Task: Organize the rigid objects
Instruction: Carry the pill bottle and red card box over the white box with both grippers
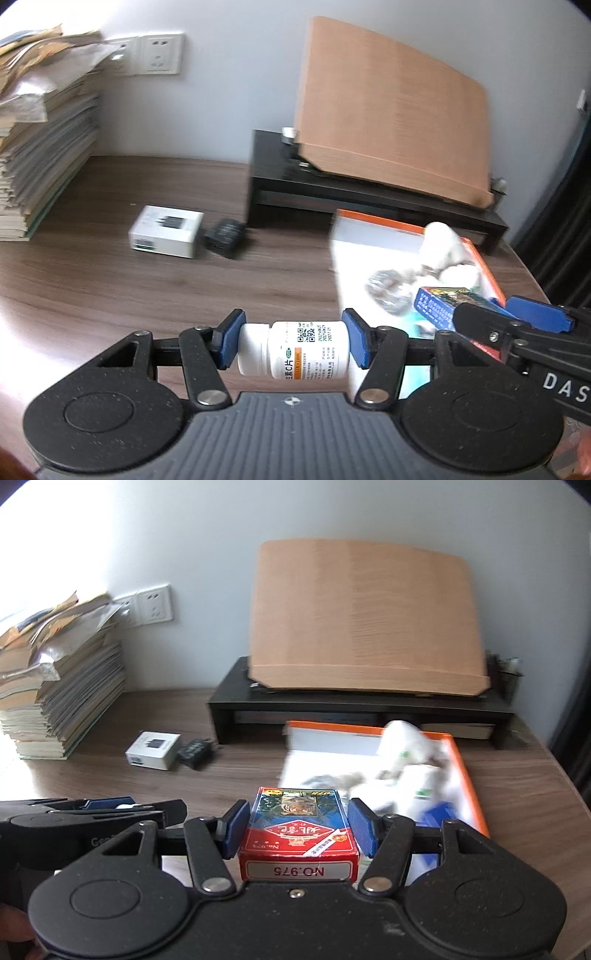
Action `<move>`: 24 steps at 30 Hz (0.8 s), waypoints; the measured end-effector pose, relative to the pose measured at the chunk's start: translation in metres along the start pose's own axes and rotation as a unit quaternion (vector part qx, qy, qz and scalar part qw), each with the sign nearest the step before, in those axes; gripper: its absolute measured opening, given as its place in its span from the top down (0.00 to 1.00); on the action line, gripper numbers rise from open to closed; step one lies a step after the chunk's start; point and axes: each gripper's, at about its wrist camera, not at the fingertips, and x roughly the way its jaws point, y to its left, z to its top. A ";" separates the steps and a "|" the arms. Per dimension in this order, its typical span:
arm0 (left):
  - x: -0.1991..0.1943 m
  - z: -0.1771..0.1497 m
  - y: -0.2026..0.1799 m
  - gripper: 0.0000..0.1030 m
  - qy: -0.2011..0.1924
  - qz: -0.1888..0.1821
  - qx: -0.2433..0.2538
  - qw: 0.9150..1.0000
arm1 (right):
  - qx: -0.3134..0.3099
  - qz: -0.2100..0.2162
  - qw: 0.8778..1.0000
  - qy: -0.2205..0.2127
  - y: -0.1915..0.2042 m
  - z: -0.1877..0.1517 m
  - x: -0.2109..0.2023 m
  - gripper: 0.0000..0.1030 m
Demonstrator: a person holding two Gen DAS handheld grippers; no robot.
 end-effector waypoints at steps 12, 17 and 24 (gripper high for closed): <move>-0.003 -0.013 -0.079 0.44 -0.003 -0.025 0.023 0.999 | 0.037 -0.042 0.998 -0.023 -0.090 -0.020 -0.045 0.31; -0.005 -0.015 -0.098 0.44 -0.006 -0.027 0.033 0.999 | 0.042 -0.044 0.998 -0.029 -0.109 -0.025 -0.055 0.31; -0.009 -0.018 -0.111 0.44 -0.002 -0.027 0.036 0.999 | 0.049 -0.037 0.998 -0.031 -0.117 -0.032 -0.064 0.31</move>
